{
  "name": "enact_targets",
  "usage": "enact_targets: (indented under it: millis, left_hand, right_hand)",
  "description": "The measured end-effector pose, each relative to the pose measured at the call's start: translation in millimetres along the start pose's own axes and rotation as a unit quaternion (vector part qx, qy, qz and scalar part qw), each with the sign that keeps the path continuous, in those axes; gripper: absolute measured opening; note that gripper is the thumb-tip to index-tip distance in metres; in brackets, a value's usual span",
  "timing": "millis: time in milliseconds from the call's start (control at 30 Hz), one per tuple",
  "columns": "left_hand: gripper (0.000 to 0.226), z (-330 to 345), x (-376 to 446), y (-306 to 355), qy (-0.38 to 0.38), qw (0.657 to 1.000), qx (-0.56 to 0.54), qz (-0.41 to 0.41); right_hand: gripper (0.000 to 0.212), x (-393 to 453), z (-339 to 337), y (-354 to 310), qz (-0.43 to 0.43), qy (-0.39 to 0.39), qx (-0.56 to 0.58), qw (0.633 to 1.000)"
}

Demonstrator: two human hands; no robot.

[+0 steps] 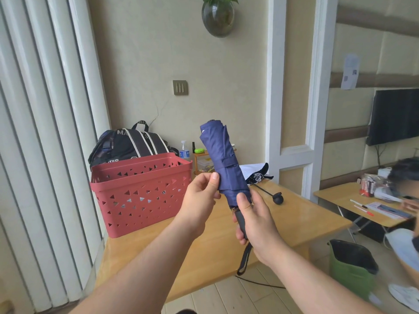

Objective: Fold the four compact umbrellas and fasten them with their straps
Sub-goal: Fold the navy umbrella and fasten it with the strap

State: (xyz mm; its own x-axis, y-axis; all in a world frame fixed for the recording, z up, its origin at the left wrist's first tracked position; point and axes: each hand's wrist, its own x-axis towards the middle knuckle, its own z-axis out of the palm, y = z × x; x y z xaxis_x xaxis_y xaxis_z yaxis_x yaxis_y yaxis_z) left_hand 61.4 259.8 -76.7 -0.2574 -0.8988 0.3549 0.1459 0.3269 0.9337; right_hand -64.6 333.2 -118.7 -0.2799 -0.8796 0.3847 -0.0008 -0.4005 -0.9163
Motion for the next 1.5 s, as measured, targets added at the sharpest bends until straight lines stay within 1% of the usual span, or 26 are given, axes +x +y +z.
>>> enact_targets:
  millis: [133,233,333,433,500,567,600,667,733,767,867,967,1067,1100,1167,1200,1233,1300,1367,1433,1500]
  left_hand:
    - [0.018,5,-4,-3,-0.009,0.999,0.028,0.044]
    - [0.018,8,-5,-1,-0.007,0.999,0.022,0.033]
    - [0.020,9,-4,5,-0.006,1.000,-0.011,0.001]
    - [0.026,6,-1,6,-0.033,0.999,-0.003,-0.008]
    - [0.022,4,0,8,-0.047,0.999,0.014,0.014]
    - [0.018,3,4,9,-0.023,0.999,0.029,0.033]
    - [0.018,2,6,9,-0.010,0.999,0.032,0.033]
    - [0.022,3,6,8,-0.001,1.000,0.011,0.002]
    - [0.025,5,4,5,0.000,0.999,-0.015,-0.043]
    - [0.024,6,2,3,0.005,0.999,-0.006,-0.052]
    - [0.024,6,-4,-5,0.011,0.997,0.068,-0.019]
    - [0.025,4,-7,0,-0.002,0.998,0.068,-0.008]
    - [0.027,1,-2,8,0.029,0.999,0.023,-0.026]
    - [0.031,0,0,10,0.032,0.999,0.026,-0.028]
    - [0.042,-1,0,14,0.010,0.998,0.050,-0.022]
    - [0.044,-1,0,15,-0.001,0.998,0.059,-0.015]
    - [0.043,-2,0,16,-0.006,0.998,0.065,-0.007]
    - [0.036,-2,1,17,-0.011,0.997,0.072,0.000]
    - [0.028,-1,2,16,-0.019,0.998,0.066,-0.009]
    - [0.023,-1,1,12,-0.022,0.998,0.060,-0.024]
    - [0.024,0,-2,6,-0.033,0.997,0.071,-0.027]
  right_hand:
    - [0.024,0,3,1,0.022,0.017,0.016,0.999]
    - [0.033,5,1,-4,0.067,0.019,0.026,0.997]
    - [0.050,6,-3,-13,0.114,-0.029,0.093,0.989]
    - [0.056,3,-5,-20,0.139,-0.095,0.138,0.976]
    - [0.058,2,-7,-24,0.157,-0.115,0.114,0.974]
    - [0.051,4,-7,-23,0.168,-0.097,0.029,0.981]
    - [0.045,6,-6,-21,0.167,-0.077,-0.005,0.983]
    - [0.035,8,-4,-16,0.155,-0.032,-0.034,0.987]
    - [0.031,8,-2,-8,0.125,-0.002,-0.048,0.991]
    - [0.031,7,-1,-4,0.109,0.009,-0.048,0.993]
    - [0.028,5,-1,-1,0.078,0.036,-0.053,0.995]
    - [0.033,5,-4,-2,0.089,0.023,-0.031,0.995]
    - [0.039,4,-5,-7,0.115,-0.014,0.034,0.993]
    - [0.041,3,-4,-9,0.117,-0.027,0.052,0.991]
    - [0.044,2,-3,-10,0.112,-0.049,0.070,0.990]
    - [0.045,2,-3,-10,0.106,-0.053,0.069,0.991]
    - [0.043,2,-3,-10,0.094,-0.049,0.058,0.993]
    - [0.032,3,-2,-9,0.056,-0.028,0.017,0.998]
    - [0.024,2,-1,-9,0.021,-0.014,-0.010,1.000]
    - [0.018,3,-1,-6,0.009,-0.005,-0.011,1.000]
    - [0.013,3,0,-4,0.019,0.012,0.003,1.000]
